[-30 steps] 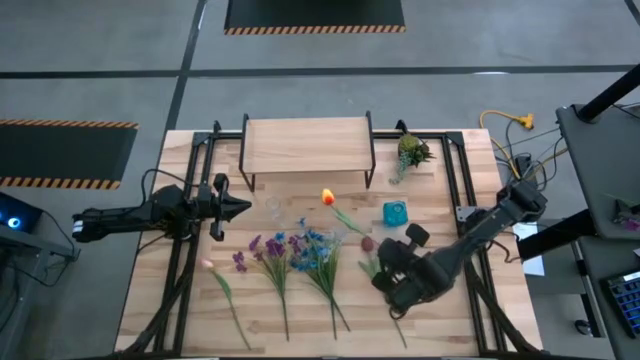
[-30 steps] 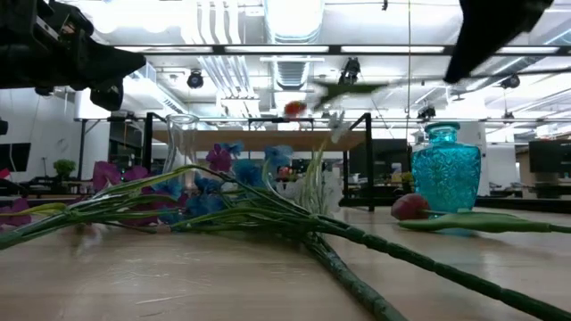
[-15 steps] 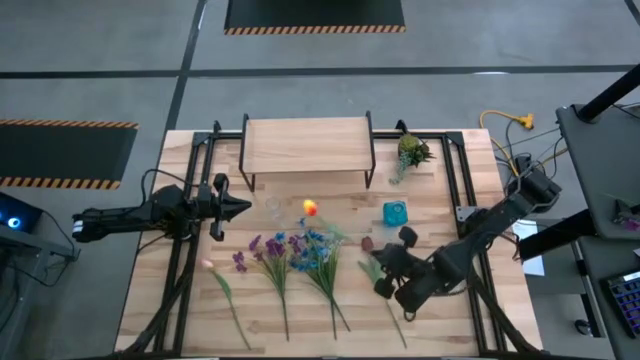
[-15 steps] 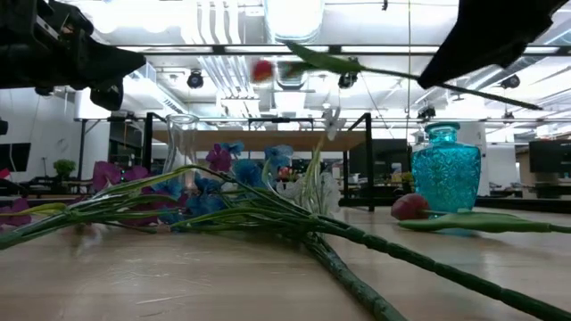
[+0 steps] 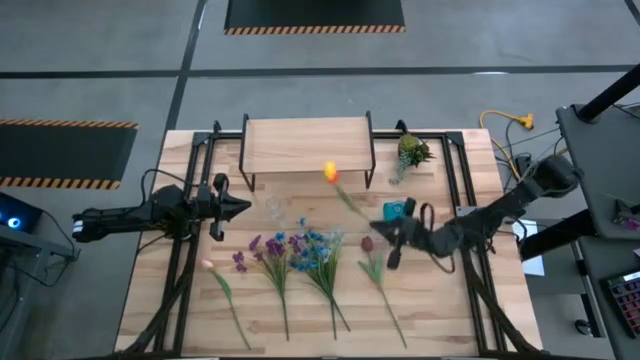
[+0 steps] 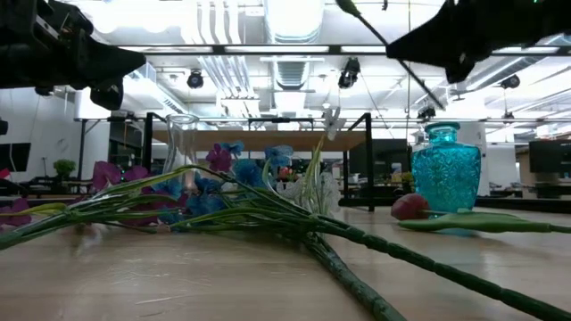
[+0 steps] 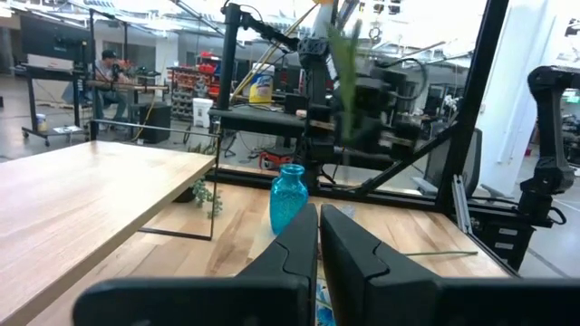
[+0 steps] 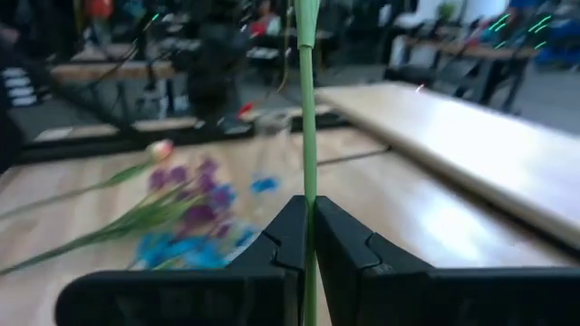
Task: Pick and place flowers into a vace then onto a shelf
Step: Put the yellow tulip into the blue transparent vase
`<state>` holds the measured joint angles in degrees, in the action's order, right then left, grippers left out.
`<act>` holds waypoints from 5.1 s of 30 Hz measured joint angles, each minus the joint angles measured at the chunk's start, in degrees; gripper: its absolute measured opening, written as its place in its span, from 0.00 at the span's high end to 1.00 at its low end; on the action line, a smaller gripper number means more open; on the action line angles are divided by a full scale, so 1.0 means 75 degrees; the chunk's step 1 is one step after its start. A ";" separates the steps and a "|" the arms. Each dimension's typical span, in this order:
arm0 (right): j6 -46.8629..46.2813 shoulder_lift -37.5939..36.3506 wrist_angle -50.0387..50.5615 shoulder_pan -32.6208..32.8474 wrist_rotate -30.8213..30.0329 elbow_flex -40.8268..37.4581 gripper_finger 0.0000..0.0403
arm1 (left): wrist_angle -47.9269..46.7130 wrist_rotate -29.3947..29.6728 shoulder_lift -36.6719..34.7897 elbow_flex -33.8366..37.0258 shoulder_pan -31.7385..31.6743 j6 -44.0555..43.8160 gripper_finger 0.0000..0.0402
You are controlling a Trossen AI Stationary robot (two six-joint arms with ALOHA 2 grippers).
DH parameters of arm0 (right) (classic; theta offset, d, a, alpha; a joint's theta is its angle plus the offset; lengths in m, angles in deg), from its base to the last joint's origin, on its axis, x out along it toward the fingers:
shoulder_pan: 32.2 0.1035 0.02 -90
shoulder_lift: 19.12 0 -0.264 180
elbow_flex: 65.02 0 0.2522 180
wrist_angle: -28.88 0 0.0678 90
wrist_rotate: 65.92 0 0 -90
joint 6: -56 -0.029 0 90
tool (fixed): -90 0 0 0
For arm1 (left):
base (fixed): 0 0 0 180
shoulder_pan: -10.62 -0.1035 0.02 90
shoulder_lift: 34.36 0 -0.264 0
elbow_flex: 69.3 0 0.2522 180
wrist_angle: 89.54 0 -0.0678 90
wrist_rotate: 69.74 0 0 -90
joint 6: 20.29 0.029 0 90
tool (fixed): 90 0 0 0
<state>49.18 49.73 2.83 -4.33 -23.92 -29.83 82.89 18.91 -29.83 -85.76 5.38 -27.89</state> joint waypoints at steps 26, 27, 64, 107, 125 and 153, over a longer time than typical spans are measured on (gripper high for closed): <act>0.2128 -0.1130 -0.1202 -0.1251 -0.1029 -0.1432 0.97 | 0.0007 -0.0001 0.0000 0.0000 0.0001 0.0000 1.00; 0.2117 -0.1130 -0.1205 -0.1276 -0.1023 -0.1457 0.97 | 0.0007 -0.0003 0.0000 0.0000 0.0002 0.0000 1.00; 0.0846 -0.1109 -0.2735 -0.1340 0.0096 -0.2757 0.97 | 0.0007 0.0000 0.0000 0.0000 0.0000 0.0000 1.00; 0.1805 -0.1258 -0.3126 -0.1334 0.0225 -0.2169 0.56 | 0.0005 0.0000 0.0000 0.0000 0.0002 0.0000 1.00; 0.1970 -0.1273 0.1224 -0.1337 -0.1228 0.0053 0.27 | 0.0004 -0.0003 0.0000 0.0000 0.0003 0.0000 1.00; 0.0238 -0.1270 0.3057 -0.1906 -0.1595 0.0271 0.46 | 0.0009 0.0000 0.0000 0.0000 0.0000 0.0000 1.00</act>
<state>50.97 40.21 25.76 -18.62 -35.88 -27.79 82.96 18.91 -29.83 -85.76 5.38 -27.89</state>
